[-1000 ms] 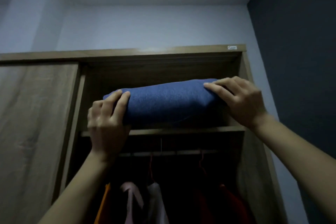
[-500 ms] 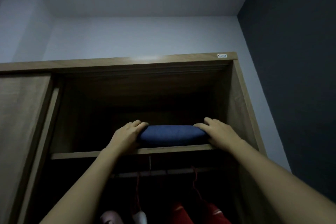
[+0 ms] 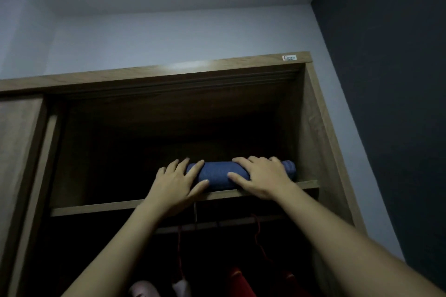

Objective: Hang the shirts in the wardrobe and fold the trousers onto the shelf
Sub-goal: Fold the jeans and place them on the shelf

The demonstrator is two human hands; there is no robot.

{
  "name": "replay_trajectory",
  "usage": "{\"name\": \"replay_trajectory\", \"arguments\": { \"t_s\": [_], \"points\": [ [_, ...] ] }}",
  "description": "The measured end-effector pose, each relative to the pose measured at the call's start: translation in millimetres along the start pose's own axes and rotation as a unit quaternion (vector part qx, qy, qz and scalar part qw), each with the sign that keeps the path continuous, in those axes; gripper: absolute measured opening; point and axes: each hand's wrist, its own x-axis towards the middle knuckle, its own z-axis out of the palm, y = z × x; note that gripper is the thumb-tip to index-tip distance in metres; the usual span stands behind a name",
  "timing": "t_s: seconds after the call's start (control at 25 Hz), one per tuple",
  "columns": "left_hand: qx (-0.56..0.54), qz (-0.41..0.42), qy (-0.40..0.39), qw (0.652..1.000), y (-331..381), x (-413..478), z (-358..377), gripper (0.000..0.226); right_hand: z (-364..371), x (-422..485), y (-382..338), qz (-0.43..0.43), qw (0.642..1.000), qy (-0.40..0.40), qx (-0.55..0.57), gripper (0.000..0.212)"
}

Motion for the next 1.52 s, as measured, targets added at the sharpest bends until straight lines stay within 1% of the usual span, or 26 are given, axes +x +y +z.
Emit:
{"name": "replay_trajectory", "arguments": {
  "t_s": [0.04,0.12,0.2,0.32,0.4,0.44,0.48,0.52,0.56,0.6,0.64,0.68,0.76,0.88,0.96,1.04,1.16,1.28,1.4,1.48,1.52],
  "points": [
    [0.001,-0.011,0.004,1.0,4.8,1.1,7.2,0.089,6.9,-3.7,6.9,0.007,0.999,0.031,-0.019,0.07],
    [-0.031,-0.013,0.0,0.999,12.9,5.3,14.3,0.083,12.4,-8.9,27.9,-0.006,0.996,0.084,-0.036,0.075],
    [-0.059,-0.001,-0.002,0.998,23.7,9.0,17.1,0.081,15.2,-10.8,47.5,-0.012,0.995,0.095,-0.04,0.069],
    [-0.054,0.007,0.004,0.998,38.4,10.9,16.5,0.081,22.7,-12.9,61.0,-0.008,0.993,0.112,-0.027,0.059],
    [-0.06,0.018,0.003,0.998,38.1,7.3,15.4,0.085,24.5,-14.4,62.4,-0.002,0.992,0.119,-0.033,0.061],
    [-0.089,0.023,-0.007,0.996,34.2,4.1,13.7,0.088,23.8,-14.6,61.1,0.004,0.993,0.111,-0.036,0.065],
    [-0.15,0.027,-0.016,0.988,29.3,1.4,11.6,0.09,23.2,-15.5,59.4,0.014,0.994,0.1,-0.037,0.07],
    [-0.241,0.02,-0.01,0.97,25.9,-1.3,9.0,0.091,22.3,-17.7,56.7,0.025,0.994,0.097,-0.03,0.077],
    [-0.326,-0.005,0.008,0.945,20.9,-5.2,7.2,0.088,22.9,-21.3,49.4,0.034,0.995,0.098,-0.011,0.085],
    [-0.384,-0.035,0.038,0.922,16.9,-11.0,6.6,0.079,23.8,-27.2,37.7,0.034,0.994,0.099,0.01,0.092],
    [-0.394,-0.06,0.065,0.915,14.2,-19.8,6.7,0.069,25.9,-35.3,21.7,0.022,0.995,0.098,0.027,0.096],
    [-0.366,-0.071,0.087,0.924,12.7,-31.5,7.2,0.063,29.2,-44.8,2.1,0.006,0.995,0.095,0.042,0.097],
    [-0.311,-0.053,0.104,0.943,9.0,-58.4,9.6,0.066,36.0,-60.2,-37.4,-0.01,0.994,0.073,0.087,0.094],
    [-0.241,-0.047,0.08,0.966,-7.4,-107.7,7.3,0.078,46.4,-76.5,-90.3,-0.02,0.986,0.058,0.156,0.093],
    [-0.178,-0.051,0.064,0.981,-18.0,-148.6,10.1,0.084,56.5,-90.8,-123.5,-0.037,0.977,0.053,0.202,0.087],
    [-0.123,-0.072,0.026,0.99,-34.3,-197.9,18.0,0.081,67.0,-110.2,-167.9,-0.067,0.97,0.036,0.232,0.079],
    [-0.065,-0.087,-0.05,0.993,-64.3,-269.3,18.8,0.069,80.5,-141.3,-234.5,-0.098,0.954,0.005,0.285,0.075],
    [0.001,-0.121,-0.135,0.983,-92.0,-366.7,11.4,0.061,89.1,-187.6,-315.7,-0.132,0.939,-0.041,0.313,0.078],
    [-0.035,-0.187,-0.233,0.954,-104.0,-470.9,2.2,0.07,99.3,-247.3,-384.6,-0.162,0.925,-0.114,0.323,0.083],
    [-0.042,-0.244,-0.268,0.931,-104.3,-550.4,-2.0,0.077,110.7,-299.0,-425.4,-0.186,0.91,-0.158,0.336,0.079],
    [-0.046,-0.275,-0.295,0.914,-100.8,-594.7,-5.3,0.08,118.1,-330.7,-445.4,-0.201,0.897,-0.194,0.342,0.076]
  ]
}}
